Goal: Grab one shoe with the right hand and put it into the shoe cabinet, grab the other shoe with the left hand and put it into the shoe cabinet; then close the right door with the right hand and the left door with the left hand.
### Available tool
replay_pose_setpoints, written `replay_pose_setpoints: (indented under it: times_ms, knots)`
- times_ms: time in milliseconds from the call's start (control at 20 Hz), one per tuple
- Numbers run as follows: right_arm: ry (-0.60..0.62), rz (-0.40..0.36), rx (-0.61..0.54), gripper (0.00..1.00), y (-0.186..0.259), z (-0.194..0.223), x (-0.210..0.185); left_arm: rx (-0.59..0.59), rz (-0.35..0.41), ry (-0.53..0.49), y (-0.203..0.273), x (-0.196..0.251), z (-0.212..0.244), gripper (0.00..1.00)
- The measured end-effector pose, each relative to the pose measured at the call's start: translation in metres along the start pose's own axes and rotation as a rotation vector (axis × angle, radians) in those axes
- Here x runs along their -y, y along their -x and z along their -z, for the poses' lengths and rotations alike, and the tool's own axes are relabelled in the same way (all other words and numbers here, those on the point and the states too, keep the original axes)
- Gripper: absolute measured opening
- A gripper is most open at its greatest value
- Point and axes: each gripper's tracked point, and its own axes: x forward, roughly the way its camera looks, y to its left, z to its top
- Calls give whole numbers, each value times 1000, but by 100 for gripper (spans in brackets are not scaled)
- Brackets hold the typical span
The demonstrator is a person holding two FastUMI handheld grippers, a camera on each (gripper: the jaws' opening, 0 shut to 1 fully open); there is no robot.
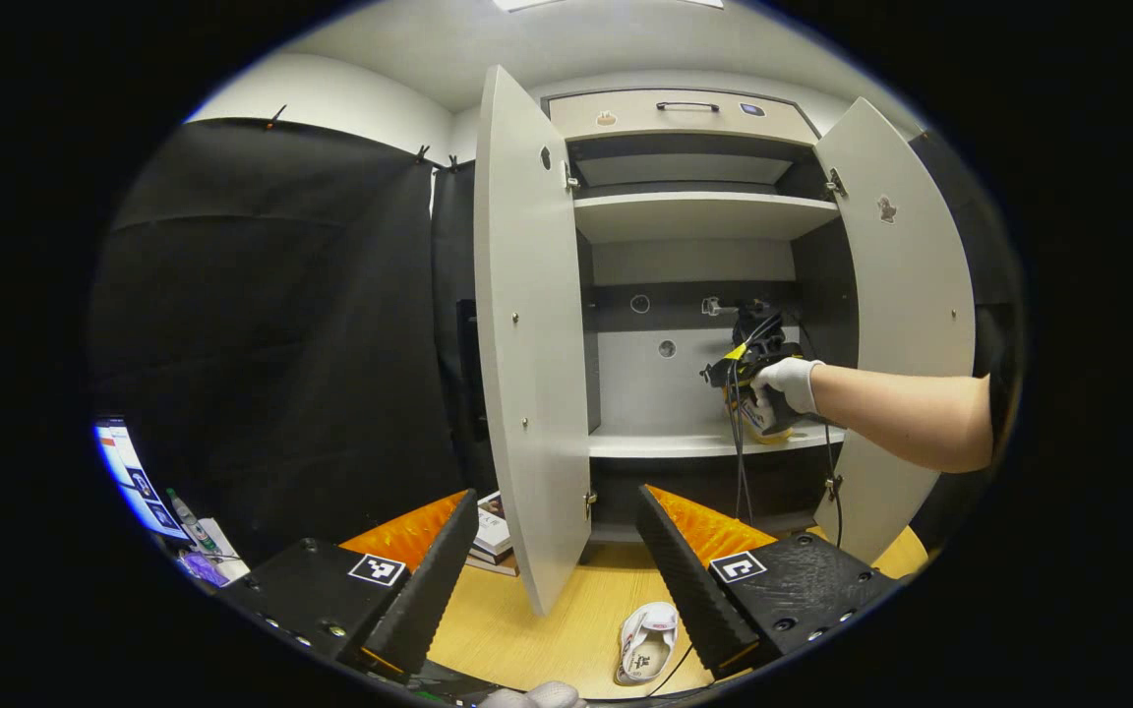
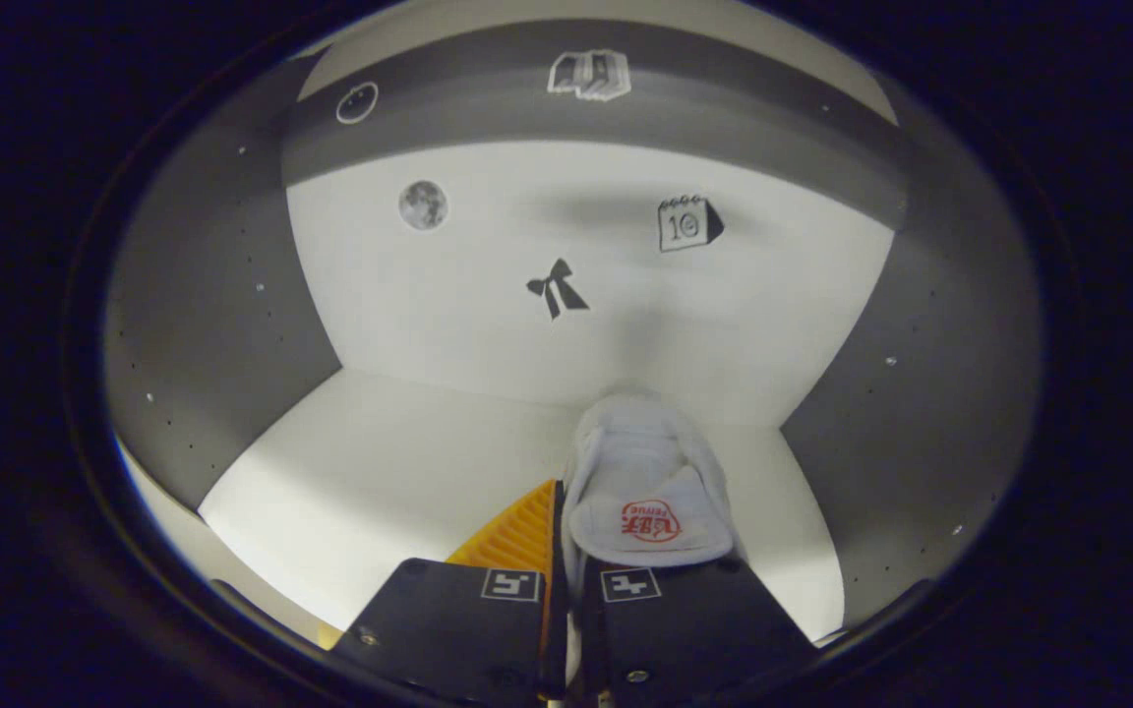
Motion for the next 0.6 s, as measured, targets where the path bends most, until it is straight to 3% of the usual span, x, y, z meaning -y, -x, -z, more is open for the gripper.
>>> replay_pose_setpoints:
  times_ms: [150,300,400,550,600]
  knots:
    - [-11,-40,-81,10,-8,10,-7,12,-3,-3,1,-4,-3,96]
    - [-25,-13,-63,11,-1,7,-2,19,-9,-9,-1,-11,-6,96]
    - [-32,-6,-30,17,10,3,2,22,-3,-2,1,-12,-5,96]
    - [-62,-22,37,46,35,-2,2,30,14,4,2,-14,-6,96]
    - [-65,-27,76,49,46,-7,3,36,19,5,3,-14,-7,96]
